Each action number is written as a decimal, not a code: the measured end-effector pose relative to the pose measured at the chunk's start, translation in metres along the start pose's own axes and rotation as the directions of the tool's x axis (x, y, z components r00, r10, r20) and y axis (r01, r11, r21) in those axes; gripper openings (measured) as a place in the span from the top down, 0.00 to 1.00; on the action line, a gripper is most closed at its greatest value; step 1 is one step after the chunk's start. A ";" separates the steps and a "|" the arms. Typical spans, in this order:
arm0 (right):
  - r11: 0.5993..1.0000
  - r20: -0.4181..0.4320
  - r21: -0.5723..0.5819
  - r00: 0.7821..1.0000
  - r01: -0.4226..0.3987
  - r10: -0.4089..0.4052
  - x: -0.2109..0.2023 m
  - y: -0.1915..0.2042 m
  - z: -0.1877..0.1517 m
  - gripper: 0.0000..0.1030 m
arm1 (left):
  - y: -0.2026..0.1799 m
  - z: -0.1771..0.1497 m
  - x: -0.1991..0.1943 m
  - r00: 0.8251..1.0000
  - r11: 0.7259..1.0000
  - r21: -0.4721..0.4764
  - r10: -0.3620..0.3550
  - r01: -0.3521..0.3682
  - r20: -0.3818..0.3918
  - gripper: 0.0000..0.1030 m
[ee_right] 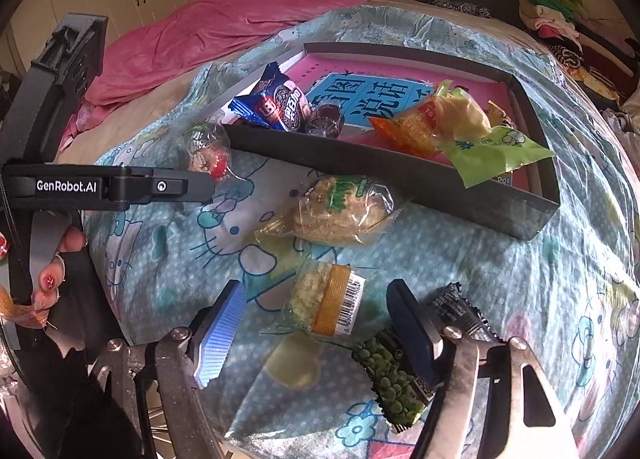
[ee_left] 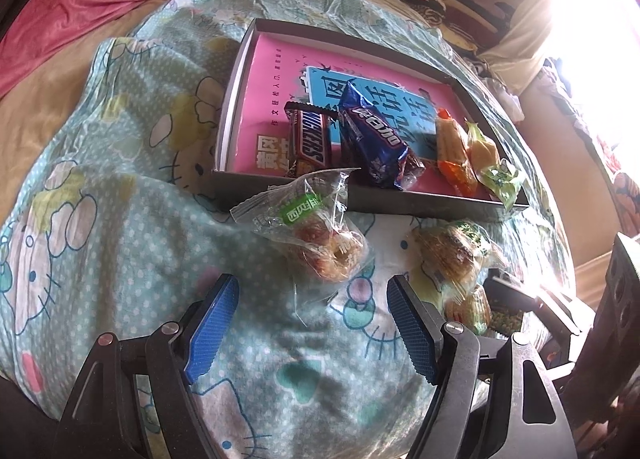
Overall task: Organize snacks
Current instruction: 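Grasp the barcode-labelled bread with the right tool while the left grasps the clear red-cake bag, then lift and carry both held snacks over the tray, then lower both snacks into the tray and open both tools, then withdraw both tools and move toward the green-labelled bag and black pea bag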
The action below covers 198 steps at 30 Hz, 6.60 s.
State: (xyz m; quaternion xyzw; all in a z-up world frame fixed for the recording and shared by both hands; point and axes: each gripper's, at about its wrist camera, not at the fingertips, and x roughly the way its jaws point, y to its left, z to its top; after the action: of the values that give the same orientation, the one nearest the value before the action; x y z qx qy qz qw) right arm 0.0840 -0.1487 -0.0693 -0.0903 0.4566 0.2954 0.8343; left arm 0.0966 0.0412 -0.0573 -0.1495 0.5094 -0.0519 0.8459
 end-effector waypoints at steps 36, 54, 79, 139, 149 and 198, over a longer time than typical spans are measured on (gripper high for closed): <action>0.998 0.041 -0.002 0.998 -0.057 0.057 -0.005 -0.003 0.002 0.66 | 0.000 0.011 0.018 0.998 0.995 -0.081 -0.056 0.058 0.026 0.54; 0.988 0.118 -0.073 0.983 -0.134 0.142 -0.023 0.015 0.005 0.66 | 0.001 -0.001 -0.014 0.998 0.999 -0.024 -0.035 0.037 0.056 0.55; 0.994 0.281 0.050 0.956 -0.098 0.080 -0.053 -0.028 0.018 0.66 | -0.016 0.016 -0.040 0.989 0.999 0.031 -0.022 0.017 0.145 0.55; 0.967 0.272 0.213 0.942 0.139 -0.195 -0.018 -0.110 0.047 0.53 | 0.003 0.072 0.013 0.992 0.998 -0.059 0.043 -0.036 0.118 0.54; 0.964 0.296 0.221 0.932 0.147 -0.210 -0.025 -0.110 0.046 0.47 | 0.002 0.072 0.005 0.989 0.998 -0.049 0.043 -0.036 0.141 0.46; 0.914 0.261 0.403 0.951 0.052 -0.169 -0.073 -0.091 0.001 0.31 | -0.072 0.034 -0.036 0.983 0.975 0.206 -0.114 0.082 0.145 0.28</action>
State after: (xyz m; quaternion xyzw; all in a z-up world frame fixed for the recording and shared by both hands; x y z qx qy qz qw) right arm 0.1075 -0.2521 -0.0199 0.0967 0.3732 0.1600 0.9087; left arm 0.1138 -0.0123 0.0099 -0.0928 0.4259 -0.1324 0.8902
